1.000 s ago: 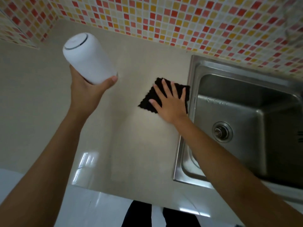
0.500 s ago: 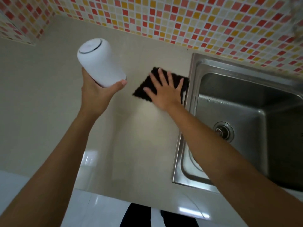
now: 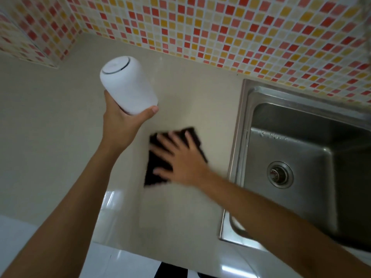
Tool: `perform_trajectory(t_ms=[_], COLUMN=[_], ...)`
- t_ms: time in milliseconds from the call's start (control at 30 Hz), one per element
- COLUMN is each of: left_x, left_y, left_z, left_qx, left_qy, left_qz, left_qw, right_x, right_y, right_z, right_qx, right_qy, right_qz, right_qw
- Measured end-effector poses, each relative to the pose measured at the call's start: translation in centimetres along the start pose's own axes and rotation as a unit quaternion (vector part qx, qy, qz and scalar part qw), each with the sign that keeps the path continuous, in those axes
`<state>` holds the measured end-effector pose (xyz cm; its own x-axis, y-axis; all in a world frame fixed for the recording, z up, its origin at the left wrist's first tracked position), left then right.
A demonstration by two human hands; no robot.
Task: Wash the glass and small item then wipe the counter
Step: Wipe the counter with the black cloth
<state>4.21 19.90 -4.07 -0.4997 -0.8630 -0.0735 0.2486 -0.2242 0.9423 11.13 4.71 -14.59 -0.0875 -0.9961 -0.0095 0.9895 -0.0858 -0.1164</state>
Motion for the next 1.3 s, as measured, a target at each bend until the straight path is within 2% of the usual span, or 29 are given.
perform_trajectory(t_ms=[100, 200, 267, 333, 467, 533, 600, 667, 800, 867, 1033, 1300], left_x=[0.7, 1.6, 1.8, 1.4, 0.5, 0.4, 0.8, 1.4, 3.2, 4.3, 6.7, 8.2], left_y=[-0.1, -0.3, -0.2, -0.2, 0.2, 0.3, 0.0, -0.5, -2.2, -2.8, -4.3, -4.5], left_z=[1.1, 2.6, 3.4, 3.5, 2.0, 0.8, -0.3, -1.2, -2.4, -3.0, -4.7, -6.0], left_qx=[-0.032, -0.048, -0.041, -0.027, 0.003, 0.006, 0.004, -0.004, -0.022, -0.032, -0.043, -0.059], left_qy=[0.001, 0.005, 0.015, 0.025, 0.024, 0.021, 0.015, 0.009, 0.002, 0.007, 0.011, 0.021], left_qz=[0.004, -0.004, -0.011, -0.012, -0.019, -0.017, -0.010, 0.002, 0.025, 0.034, 0.054, 0.049], left_qw=[0.999, 0.999, 0.999, 0.999, 1.000, 1.000, 1.000, 1.000, 0.999, 0.999, 0.998, 0.997], right_x=[-7.3, -9.7, -9.1, -7.9, -2.0, 2.3, 5.0, 5.9, 4.9, 4.2, 4.9, 7.7], right_y=[10.5, 15.2, 13.3, 8.6, -5.1, -8.7, -7.8, -4.4, 7.2, 10.7, 8.9, 6.9], right_z=[0.9, 0.6, 0.5, 0.0, -0.9, -1.6, -1.6, -0.8, 0.4, 0.9, 1.0, 4.2], right_qx=[-0.013, -0.034, -0.026, -0.021, -0.038, -0.029, -0.026, -0.019, 0.009, 0.006, -0.009, -0.047], right_qy=[-0.042, -0.081, -0.068, -0.047, -0.005, -0.013, -0.011, -0.008, -0.030, -0.038, 0.030, 0.104], right_qz=[-0.171, -0.256, -0.254, -0.217, -0.037, 0.018, 0.028, 0.002, -0.166, -0.221, -0.255, -0.210], right_qw=[0.984, 0.963, 0.964, 0.975, 0.999, 0.999, 0.999, 1.000, 0.986, 0.974, 0.967, 0.971])
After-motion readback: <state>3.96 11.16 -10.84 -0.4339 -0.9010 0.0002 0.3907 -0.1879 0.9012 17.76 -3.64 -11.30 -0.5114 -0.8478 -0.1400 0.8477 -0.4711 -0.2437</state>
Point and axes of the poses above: each hand's wrist, its own x-axis away from the middle knuckle, its own z-axis out of the back of the hand, y = z × x, the point moved 9 cm from there along -x, towards the middle knuckle, and after that the axes turned 1 degree about x, right-handed, at the moved point
